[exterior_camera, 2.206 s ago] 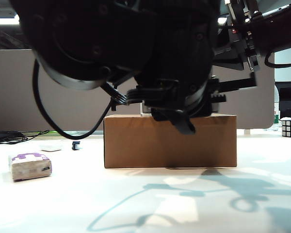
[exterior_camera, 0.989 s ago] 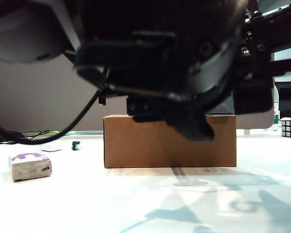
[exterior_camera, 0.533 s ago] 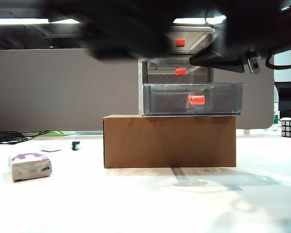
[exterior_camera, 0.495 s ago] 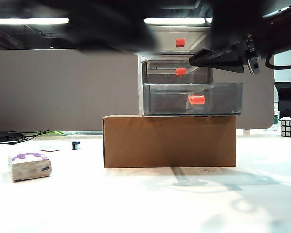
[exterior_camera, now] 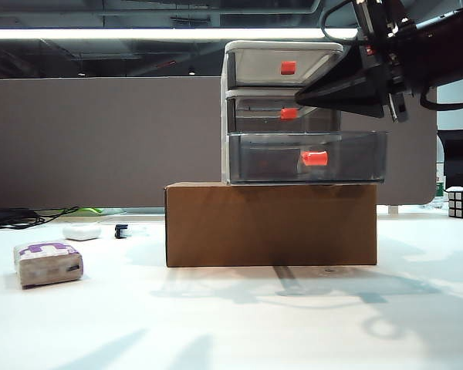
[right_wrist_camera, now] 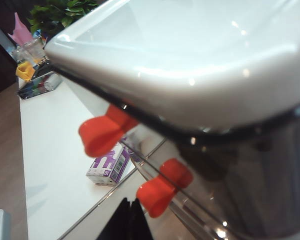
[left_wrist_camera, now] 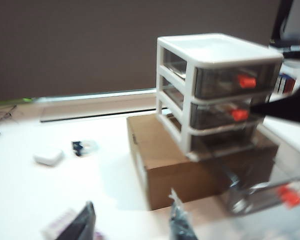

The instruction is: Open the third layer of the drawer on the table, pick up a pack of napkins on the table and put it in, and finally close the drawer.

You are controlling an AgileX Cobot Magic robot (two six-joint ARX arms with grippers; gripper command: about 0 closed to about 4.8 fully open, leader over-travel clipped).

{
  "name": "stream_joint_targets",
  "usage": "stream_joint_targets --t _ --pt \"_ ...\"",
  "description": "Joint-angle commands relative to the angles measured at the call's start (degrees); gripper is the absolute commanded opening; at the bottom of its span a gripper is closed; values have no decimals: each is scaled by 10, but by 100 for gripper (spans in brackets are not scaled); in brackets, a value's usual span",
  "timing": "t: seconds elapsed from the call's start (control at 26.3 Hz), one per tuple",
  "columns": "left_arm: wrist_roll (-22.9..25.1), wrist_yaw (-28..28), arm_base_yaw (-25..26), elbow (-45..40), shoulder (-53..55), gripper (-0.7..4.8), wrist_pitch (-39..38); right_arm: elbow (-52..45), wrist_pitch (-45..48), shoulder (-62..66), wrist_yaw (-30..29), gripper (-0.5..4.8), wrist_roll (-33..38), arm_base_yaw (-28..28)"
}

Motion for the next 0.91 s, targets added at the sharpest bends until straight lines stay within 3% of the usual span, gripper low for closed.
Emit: stream_joint_targets --t 0.04,0.08,0.15,0.19,0.23,0.27,0.38,0.61,0.72,0.91 --pt "-19 70 24 -1 -61 303 -225 3 5 -2 -1 -4 4 10" --pt "-59 108 41 -2 -83 348 -291 3 5 -2 -1 -3 4 10" --pt "-126 156 74 -2 -120 368 -384 3 5 -2 -2 -4 4 10" --pt "-166 172 97 -2 -143 373 -420 3 4 -2 -1 -4 4 13" --pt "-173 193 135 -5 -182 379 -419 3 3 -2 -1 -4 4 15" --pt "-154 228 170 -4 -215 404 -399 3 2 -2 -1 -4 4 15" --pt "-90 280 217 -4 -259 404 -383 3 -3 -2 -1 -4 4 15" --pt "-20 394 292 -4 -296 404 -321 3 -3 -2 -1 -4 4 16" --pt "83 493 367 -4 -292 398 -254 3 -14 -2 -2 -4 3 16" --pt "157 601 483 -4 -292 399 -254 3 -20 -2 -3 -4 3 16"
